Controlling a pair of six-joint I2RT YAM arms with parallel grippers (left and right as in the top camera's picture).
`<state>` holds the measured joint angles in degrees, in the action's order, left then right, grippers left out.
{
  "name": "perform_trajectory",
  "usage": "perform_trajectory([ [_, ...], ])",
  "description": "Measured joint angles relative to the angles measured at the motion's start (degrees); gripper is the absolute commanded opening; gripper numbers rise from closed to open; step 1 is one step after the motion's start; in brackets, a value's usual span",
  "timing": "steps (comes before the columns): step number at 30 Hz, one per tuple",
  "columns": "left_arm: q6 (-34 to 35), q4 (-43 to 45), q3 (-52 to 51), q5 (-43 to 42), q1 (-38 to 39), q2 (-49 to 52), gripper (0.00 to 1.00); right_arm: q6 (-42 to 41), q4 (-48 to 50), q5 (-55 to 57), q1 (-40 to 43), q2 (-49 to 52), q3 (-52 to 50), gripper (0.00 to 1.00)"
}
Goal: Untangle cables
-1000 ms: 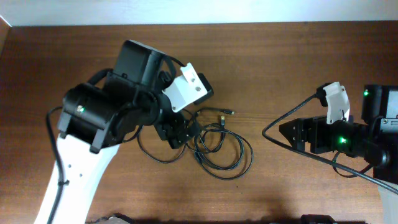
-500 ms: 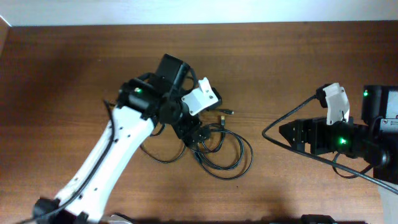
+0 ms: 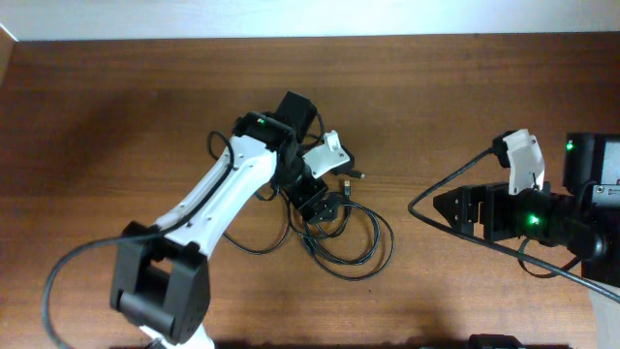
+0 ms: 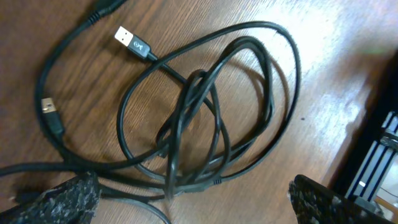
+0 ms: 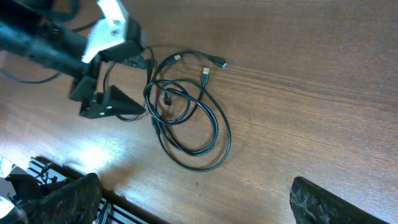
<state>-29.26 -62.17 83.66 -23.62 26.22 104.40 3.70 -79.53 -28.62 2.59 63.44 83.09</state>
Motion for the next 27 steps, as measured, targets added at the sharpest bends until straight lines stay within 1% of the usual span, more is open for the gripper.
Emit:
perform_trajectory([
  [2,0.0,0.17,0.0,0.0,0.0,1.99,0.99,0.0,0.0,0.0,0.0,0.0,0.0,0.95],
  [3,0.0,0.37,0.0,-0.02,0.0,2.99,1.0,0.02,0.0,0.0,0.0,0.0,0.0,0.91],
  [4,0.0,0.57,0.0,-0.07,0.0,3.58,0.92,0.0,0.0,0.0,0.0,0.0,0.0,0.86],
  [5,0.0,0.92,0.0,-0.42,0.0,4.48,0.74,-0.11,0.02,-0.02,0.0,0.0,0.0,0.79],
  [6,0.26,1.22,-0.04,-0.74,0.0,4.94,0.5,-0.02,0.07,-0.02,0.0,0.0,0.0,0.77],
  [7,0.31,1.73,-0.11,-1.42,0.0,5.22,0.22,0.22,0.13,0.0,0.0,0.0,0.0,0.76],
  [8,0.39,2.01,-0.15,-1.84,0.0,5.22,0.03,0.11,0.17,-0.02,0.0,0.0,0.0,0.76],
  [9,0.44,2.1,-0.15,-2.12,0.0,5.22,0.0,0.2,0.22,-0.02,0.0,0.0,0.0,0.75],
  [15,0.39,2.45,-0.15,-3.02,0.0,5.22,0.0,0.2,0.22,-0.02,0.0,0.02,0.0,0.73],
  [19,0.42,2.01,-0.07,-7.28,0.0,5.22,0.0,0.17,0.2,-0.02,0.0,0.02,0.0,0.73],
  [21,0.39,1.6,0.94,-11.96,-0.07,5.22,0.0,0.2,0.11,0.0,0.0,0.02,0.0,0.73],
  [22,0.39,1.22,2.58,-15.69,-0.17,5.22,0.0,0.17,-0.02,-0.02,0.0,0.02,0.0,0.73],
  [23,0.39,1.09,4.68,-19.28,-0.24,5.2,0.0,0.22,-0.33,-0.02,0.0,0.0,0.0,0.73],
  [25,0.42,1.16,8.41,-23.32,-0.33,4.46,0.0,0.2,-0.52,-0.02,0.0,0.02,0.0,0.73],
  [27,0.39,1.25,13.09,-27.8,-0.33,1.62,0.0,0.2,-0.68,-0.02,0.0,0.02,0.0,0.73],
])
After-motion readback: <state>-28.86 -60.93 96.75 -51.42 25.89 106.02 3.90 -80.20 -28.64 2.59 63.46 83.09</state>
